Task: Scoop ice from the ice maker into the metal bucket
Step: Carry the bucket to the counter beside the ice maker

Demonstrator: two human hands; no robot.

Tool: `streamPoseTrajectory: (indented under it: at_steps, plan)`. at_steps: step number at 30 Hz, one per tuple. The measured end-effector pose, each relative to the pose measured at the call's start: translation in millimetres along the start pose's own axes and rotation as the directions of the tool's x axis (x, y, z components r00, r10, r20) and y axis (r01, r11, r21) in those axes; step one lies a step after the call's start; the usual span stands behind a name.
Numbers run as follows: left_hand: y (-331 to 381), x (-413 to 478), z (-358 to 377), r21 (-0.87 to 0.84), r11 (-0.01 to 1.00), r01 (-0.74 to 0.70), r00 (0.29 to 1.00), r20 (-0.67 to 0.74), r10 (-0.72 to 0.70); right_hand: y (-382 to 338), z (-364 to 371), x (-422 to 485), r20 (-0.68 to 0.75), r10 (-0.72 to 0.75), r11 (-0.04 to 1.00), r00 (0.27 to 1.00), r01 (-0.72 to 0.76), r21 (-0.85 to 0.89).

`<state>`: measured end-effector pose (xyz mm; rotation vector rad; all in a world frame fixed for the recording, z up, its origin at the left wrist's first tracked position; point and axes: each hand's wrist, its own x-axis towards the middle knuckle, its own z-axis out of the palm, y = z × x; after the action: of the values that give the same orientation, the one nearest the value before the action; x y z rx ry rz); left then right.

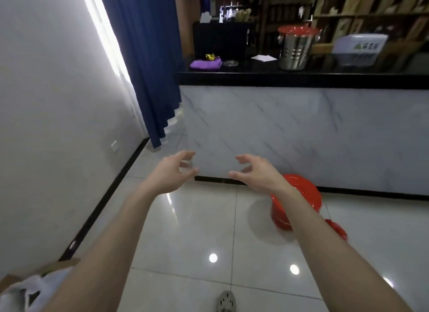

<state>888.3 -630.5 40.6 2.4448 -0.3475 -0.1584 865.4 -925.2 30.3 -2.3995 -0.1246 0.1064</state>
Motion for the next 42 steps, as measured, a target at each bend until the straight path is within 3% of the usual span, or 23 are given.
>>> streamPoseTrajectory:
  at_steps: [9,17,30,42]
  plan:
    - [63.6,209.8,34.6,-0.006,0.971,-0.238,0.965,0.112,0.237,69.5,-101.7,89.3,-0.197,0.174,0.985,0.965,-0.173,0.023]
    - [115.1,322.6,61.7,-0.025,0.94,-0.339,0.919,0.205,0.337,126.8,-169.0,146.2,-0.313,0.227,0.972,0.922,-0.233,0.018]
    - [178.1,500.2,97.0,-0.034,0.95,-0.309,0.936,0.162,0.311,236.5,-271.3,290.1,-0.331,0.209,0.978,0.92,-0.203,0.055]
    - [224.3,623.8,92.9,-0.095,0.965,-0.244,0.968,0.032,0.248,275.8,-393.4,415.7,-0.391,0.107,0.994,0.914,-0.091,0.058]
